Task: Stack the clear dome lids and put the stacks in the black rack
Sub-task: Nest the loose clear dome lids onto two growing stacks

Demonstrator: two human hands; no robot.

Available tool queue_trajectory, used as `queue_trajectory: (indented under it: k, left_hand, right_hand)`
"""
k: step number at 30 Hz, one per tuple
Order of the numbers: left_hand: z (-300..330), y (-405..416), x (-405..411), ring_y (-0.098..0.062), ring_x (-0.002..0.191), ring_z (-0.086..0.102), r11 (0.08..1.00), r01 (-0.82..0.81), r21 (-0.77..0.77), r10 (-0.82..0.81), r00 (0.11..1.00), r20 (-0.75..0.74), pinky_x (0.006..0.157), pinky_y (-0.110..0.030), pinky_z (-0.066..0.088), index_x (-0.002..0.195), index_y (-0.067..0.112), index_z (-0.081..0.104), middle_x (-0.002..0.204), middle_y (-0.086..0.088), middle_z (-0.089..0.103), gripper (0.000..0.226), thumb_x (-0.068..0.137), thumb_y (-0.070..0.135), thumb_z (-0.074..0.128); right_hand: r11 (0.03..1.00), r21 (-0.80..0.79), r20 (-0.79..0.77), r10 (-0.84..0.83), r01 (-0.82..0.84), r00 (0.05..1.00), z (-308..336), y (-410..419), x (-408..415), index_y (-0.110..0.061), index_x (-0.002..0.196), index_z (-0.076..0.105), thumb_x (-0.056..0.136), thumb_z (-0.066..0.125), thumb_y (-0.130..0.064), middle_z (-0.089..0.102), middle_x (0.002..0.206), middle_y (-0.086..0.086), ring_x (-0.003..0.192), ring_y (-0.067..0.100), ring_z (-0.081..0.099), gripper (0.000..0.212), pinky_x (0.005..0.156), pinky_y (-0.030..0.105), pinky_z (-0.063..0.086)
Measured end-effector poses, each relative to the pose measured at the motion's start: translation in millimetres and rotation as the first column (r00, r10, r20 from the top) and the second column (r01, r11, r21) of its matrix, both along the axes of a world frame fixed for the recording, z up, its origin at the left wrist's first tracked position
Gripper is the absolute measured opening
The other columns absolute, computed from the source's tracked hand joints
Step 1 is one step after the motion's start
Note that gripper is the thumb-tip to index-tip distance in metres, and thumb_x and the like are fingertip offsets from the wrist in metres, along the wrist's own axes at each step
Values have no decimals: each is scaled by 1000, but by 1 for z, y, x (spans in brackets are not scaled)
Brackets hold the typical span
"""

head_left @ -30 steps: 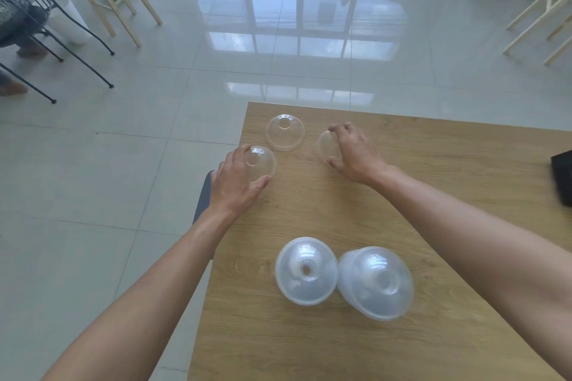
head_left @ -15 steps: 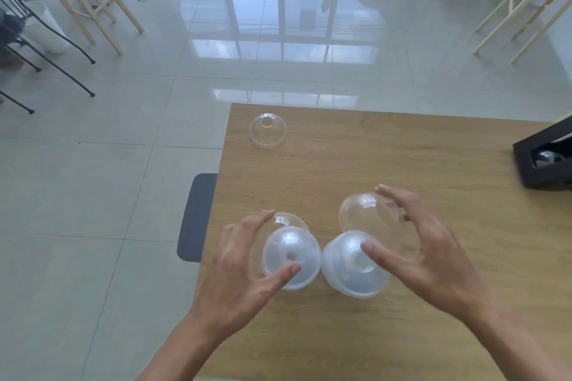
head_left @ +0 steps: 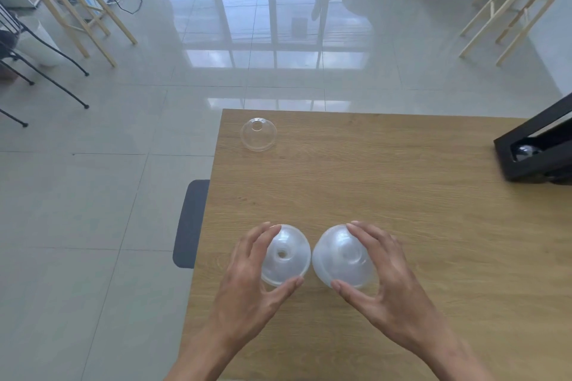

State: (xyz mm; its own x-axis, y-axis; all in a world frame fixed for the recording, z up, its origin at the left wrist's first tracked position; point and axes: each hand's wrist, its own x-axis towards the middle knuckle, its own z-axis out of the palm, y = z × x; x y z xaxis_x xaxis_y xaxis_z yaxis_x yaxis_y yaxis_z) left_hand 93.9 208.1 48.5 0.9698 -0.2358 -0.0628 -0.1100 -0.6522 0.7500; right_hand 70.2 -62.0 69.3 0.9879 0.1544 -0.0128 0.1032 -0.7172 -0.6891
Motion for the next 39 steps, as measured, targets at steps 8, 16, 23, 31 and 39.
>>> queue_trajectory:
  k: [8, 16, 23, 31, 39]
  left_hand:
    - [5, 8, 17, 2, 151, 30, 996, -82, -47, 79, 996, -46, 116, -26, 30, 155, 47, 35, 159, 31, 32, 70, 95, 78, 51]
    - [-14, 25, 118, -7, 139, 46, 980, -198, 27, 197, 980, 38, 114, -35, 41, 149, 27, 48, 149, 8, 52, 63, 99, 63, 58]
    - [-45, 8, 247, -37, 149, 36, 924, -109, 367, 125, 992, -19, 122, -49, 31, 162, 20, 30, 165, -15, 32, 86, 94, 54, 70]
    - [-61, -13, 293, -42, 156, 23, 836, 49, 547, 22, 992, -123, 122, -61, 29, 165, 26, 18, 175, -10, 10, 84, 99, 42, 67]
    - [-53, 1, 258, -36, 131, 52, 906, -55, 419, 55, 998, 13, 108, -50, 45, 155, 25, 44, 148, -9, 52, 82, 85, 44, 82]
  right_hand:
    - [997, 62, -76, -37, 42, 996, 7, -3, 6, -39, 162, 30, 86, 76, -66, 29, 164, -25, 156, 5, 25, 92, 122, 31, 24]
    - [982, 101, -47, -154, 158, 987, 0, -30, 65, -37, 155, 44, 101, 48, -68, 39, 160, -20, 153, 3, 31, 63, 119, 28, 27]
    - [982, -160, -208, -132, 100, 969, -73, -40, 138, -22, 160, 40, 103, 41, -65, 28, 171, 4, 160, 23, 20, 71, 129, 49, 22]
    - [867, -496, -255, -91, -49, 963, -132, -47, 145, -27, 169, 4, 104, 25, -69, -19, 175, 2, 161, 22, -22, 80, 131, 48, -7]
    - [848, -527, -235, -77, -61, 969, -140, -53, 143, -34, 168, -7, 99, 13, -77, -27, 172, -3, 158, 18, -28, 84, 130, 45, -11]
